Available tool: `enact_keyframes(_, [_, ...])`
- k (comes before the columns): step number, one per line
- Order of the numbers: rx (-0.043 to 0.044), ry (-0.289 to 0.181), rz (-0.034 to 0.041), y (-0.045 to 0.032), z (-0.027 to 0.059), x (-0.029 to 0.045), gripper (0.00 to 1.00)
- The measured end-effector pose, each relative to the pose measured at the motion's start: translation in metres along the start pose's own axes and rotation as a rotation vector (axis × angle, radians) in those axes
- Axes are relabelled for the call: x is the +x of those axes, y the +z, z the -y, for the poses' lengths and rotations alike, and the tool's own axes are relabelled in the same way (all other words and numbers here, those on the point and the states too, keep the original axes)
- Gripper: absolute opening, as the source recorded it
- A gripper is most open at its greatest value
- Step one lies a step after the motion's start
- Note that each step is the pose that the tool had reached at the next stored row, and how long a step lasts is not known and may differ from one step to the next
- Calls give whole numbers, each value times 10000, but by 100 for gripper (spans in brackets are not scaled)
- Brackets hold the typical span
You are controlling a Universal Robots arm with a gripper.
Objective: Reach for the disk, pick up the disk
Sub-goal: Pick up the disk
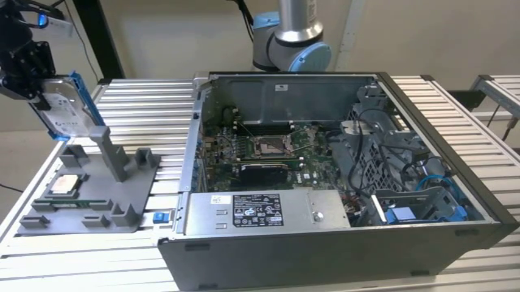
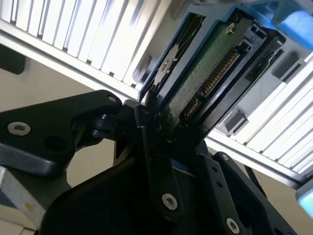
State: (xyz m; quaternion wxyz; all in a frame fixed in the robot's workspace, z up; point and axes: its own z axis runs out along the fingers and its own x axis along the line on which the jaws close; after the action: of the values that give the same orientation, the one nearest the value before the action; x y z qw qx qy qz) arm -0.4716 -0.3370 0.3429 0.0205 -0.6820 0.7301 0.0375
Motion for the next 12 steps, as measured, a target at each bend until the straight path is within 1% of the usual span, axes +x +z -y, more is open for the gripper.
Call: enact_keyframes(12, [0,0,0,-133,-4,-11,0])
